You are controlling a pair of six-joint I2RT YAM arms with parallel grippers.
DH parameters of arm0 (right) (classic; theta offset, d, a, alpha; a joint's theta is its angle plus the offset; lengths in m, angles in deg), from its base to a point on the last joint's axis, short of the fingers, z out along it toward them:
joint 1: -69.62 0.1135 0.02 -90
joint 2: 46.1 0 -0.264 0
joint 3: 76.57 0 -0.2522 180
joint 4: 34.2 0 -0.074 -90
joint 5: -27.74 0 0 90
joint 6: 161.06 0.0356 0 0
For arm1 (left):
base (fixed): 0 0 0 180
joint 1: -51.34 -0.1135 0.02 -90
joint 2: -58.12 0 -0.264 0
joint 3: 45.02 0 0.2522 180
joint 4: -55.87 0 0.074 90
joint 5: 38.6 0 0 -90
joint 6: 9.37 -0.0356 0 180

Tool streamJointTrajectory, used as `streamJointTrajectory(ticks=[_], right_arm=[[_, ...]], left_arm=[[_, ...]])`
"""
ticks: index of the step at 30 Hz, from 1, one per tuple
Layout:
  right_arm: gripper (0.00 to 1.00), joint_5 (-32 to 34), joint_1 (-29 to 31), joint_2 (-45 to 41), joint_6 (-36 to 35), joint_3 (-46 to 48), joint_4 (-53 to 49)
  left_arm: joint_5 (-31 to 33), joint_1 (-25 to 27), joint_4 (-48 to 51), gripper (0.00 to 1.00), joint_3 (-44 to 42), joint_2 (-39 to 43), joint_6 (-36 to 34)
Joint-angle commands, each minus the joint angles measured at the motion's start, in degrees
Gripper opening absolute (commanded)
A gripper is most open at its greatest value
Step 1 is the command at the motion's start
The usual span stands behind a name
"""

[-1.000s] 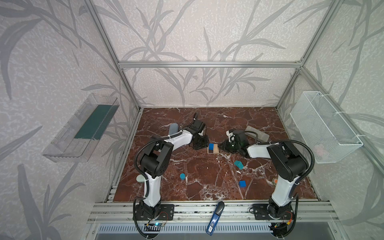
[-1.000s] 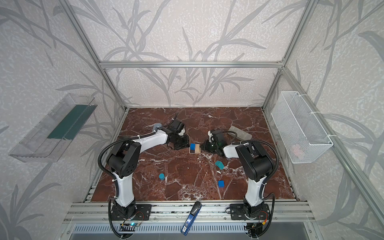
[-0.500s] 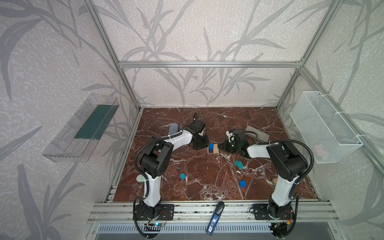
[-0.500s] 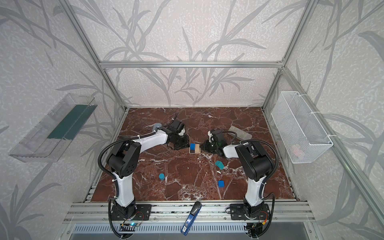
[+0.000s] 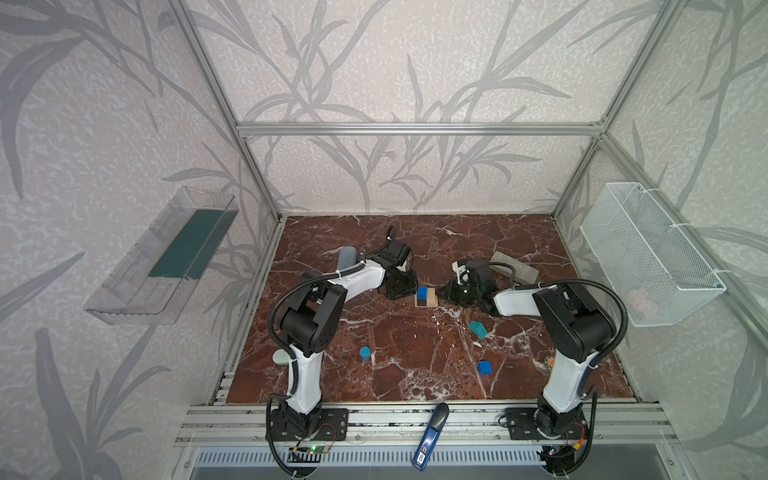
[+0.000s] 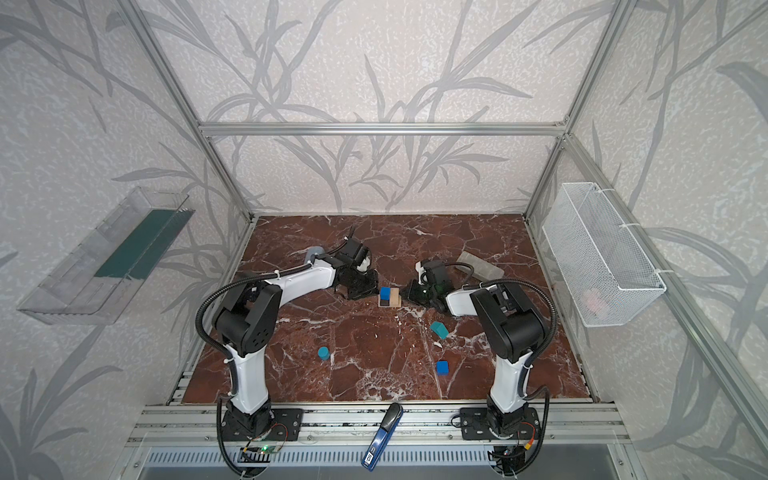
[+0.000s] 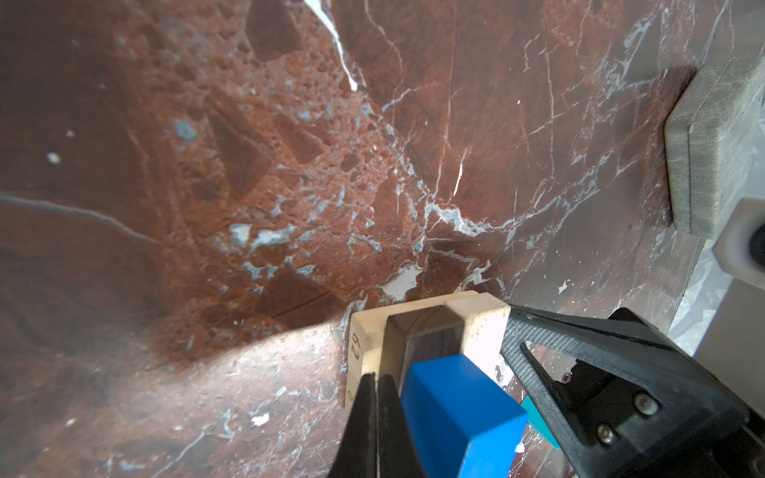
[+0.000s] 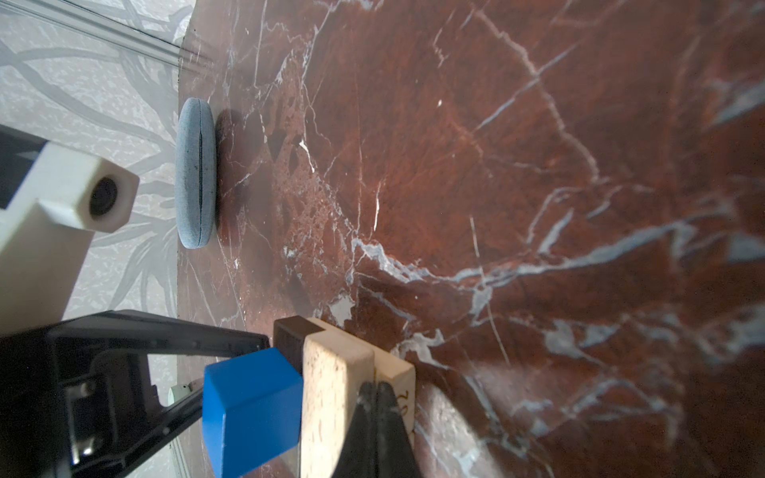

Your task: Build the wood block tower

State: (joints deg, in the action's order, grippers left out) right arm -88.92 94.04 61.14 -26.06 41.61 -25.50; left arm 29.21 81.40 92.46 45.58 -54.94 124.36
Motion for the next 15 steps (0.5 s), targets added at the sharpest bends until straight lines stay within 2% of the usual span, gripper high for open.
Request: streamJointTrajectory(ticks=[1, 15], right_arm=[[0.0, 0.0, 0.4, -0.7, -0.6, -1.5, -0.5], [0.0, 3.7, 0.3, -5.0, -2.5, -0.8, -5.6]], left_arm=[[1.4, 0.4, 2.1, 0.0, 0.2, 2.7, 0.2], [1.3, 0.4, 2.0, 0.0, -0.1, 3.5, 0.3]])
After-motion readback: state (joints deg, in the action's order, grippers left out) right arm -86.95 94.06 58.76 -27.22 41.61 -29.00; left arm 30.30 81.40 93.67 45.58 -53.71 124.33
